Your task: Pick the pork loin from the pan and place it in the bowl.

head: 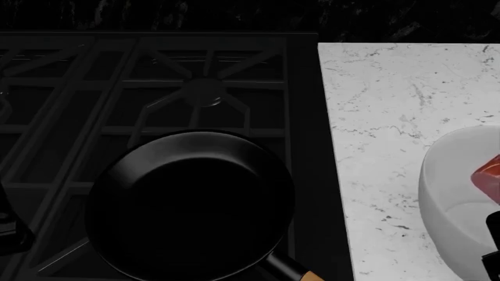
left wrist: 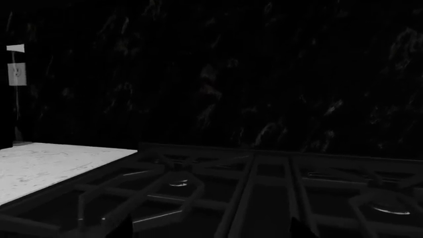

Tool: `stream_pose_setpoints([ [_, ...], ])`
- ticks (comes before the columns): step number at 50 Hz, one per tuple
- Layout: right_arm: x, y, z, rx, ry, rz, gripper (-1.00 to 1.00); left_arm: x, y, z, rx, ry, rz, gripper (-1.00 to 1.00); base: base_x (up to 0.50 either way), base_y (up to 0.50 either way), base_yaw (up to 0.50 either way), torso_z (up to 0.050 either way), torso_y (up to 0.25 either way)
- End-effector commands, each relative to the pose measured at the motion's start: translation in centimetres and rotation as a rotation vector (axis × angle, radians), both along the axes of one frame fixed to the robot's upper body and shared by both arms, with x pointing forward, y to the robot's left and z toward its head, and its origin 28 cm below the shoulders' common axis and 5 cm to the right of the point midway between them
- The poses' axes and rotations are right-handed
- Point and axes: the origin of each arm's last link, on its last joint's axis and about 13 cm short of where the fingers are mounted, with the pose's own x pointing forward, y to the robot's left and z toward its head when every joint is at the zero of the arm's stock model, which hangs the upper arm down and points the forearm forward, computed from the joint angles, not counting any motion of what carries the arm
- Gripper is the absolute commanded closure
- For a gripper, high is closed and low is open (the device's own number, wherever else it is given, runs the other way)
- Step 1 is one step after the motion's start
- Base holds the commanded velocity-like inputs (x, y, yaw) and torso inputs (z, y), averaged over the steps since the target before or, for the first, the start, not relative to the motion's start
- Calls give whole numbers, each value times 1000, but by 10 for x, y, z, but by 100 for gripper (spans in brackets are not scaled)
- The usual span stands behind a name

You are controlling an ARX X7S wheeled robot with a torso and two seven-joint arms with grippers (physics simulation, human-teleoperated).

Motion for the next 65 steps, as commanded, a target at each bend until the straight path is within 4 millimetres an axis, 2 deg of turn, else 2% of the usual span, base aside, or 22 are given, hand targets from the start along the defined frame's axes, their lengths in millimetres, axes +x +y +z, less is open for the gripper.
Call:
stream_pose_setpoints([
  [1, 2, -2, -2, 0, 3, -10, 100, 0, 0, 0, -3, 7, 0, -100, 0, 0, 0, 0, 0],
  [4, 3, -3, -2, 11, 0, -20, 100, -1, 0, 1, -3, 9, 0, -100, 0, 0, 0, 0, 0],
  [5, 2, -2, -2, 15, 4, -14, -100, -1, 0, 2, -1, 6, 0, -100, 0, 0, 0, 0, 0],
  [11, 1, -3, 1, 29, -7, -26, -100, 1, -1, 0, -3, 8, -2, -100, 0, 0, 0, 0, 0],
  [12, 1, -3, 2, 30, -10, -29, -100, 0, 0, -7, -3, 8, -2, -100, 0, 0, 0, 0, 0],
  [13, 0, -3, 2, 30, -13, -28, -100, 0, 0, 1, -2, 7, -1, -100, 0, 0, 0, 0, 0],
  [16, 0, -3, 3, 31, -18, -35, -100, 0, 0, 2, -2, 8, -2, -100, 0, 0, 0, 0, 0],
  [18, 0, -3, 6, 34, -29, -36, -100, -1, -1, -10, -3, 7, -4, -100, 0, 0, 0, 0, 0],
  [20, -1, -4, 8, 36, -35, -41, -100, -2, -1, 1, -1, 8, -4, -100, 0, 0, 0, 0, 0],
  [38, -9, -1, 24, 48, -113, -38, -100, -4, -1, -1, -4, 7, -11, -100, 0, 0, 0, 0, 0],
  [58, -28, 7, 46, 42, -209, -9, -100, -15, 2, 2, -13, -15, -5, -100, 0, 0, 0, 0, 0],
  [65, -42, 10, 59, 42, -261, 1, -100, -18, 2, 5, -14, -25, -6, -100, 0, 0, 0, 0, 0],
])
